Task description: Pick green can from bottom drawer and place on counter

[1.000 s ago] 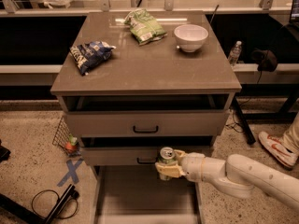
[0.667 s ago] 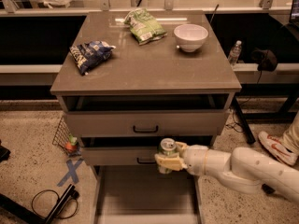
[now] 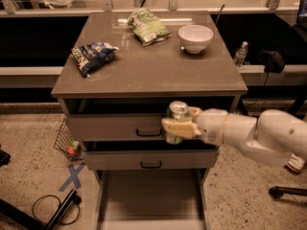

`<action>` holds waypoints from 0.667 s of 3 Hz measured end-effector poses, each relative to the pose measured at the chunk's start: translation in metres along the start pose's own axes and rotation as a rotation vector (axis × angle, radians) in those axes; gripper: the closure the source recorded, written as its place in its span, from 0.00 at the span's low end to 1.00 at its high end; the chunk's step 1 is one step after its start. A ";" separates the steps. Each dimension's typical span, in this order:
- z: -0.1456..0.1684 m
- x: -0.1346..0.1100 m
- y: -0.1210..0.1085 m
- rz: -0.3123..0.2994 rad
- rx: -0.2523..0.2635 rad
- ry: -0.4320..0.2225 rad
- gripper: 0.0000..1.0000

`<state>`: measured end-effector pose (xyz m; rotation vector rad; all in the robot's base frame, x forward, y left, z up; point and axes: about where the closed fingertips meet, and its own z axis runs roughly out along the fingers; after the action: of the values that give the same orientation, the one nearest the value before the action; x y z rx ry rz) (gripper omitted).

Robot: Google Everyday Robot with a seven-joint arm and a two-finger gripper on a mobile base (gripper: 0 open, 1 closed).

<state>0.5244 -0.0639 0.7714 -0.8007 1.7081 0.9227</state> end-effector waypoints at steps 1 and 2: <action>0.000 -0.064 -0.012 -0.022 0.051 -0.009 1.00; 0.003 -0.122 -0.030 -0.053 0.116 0.000 1.00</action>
Offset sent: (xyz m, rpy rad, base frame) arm 0.1130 -0.0109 0.1779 -0.1172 -0.0735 -0.1910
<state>0.5860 -0.0658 0.8806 -0.7648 1.7153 0.7798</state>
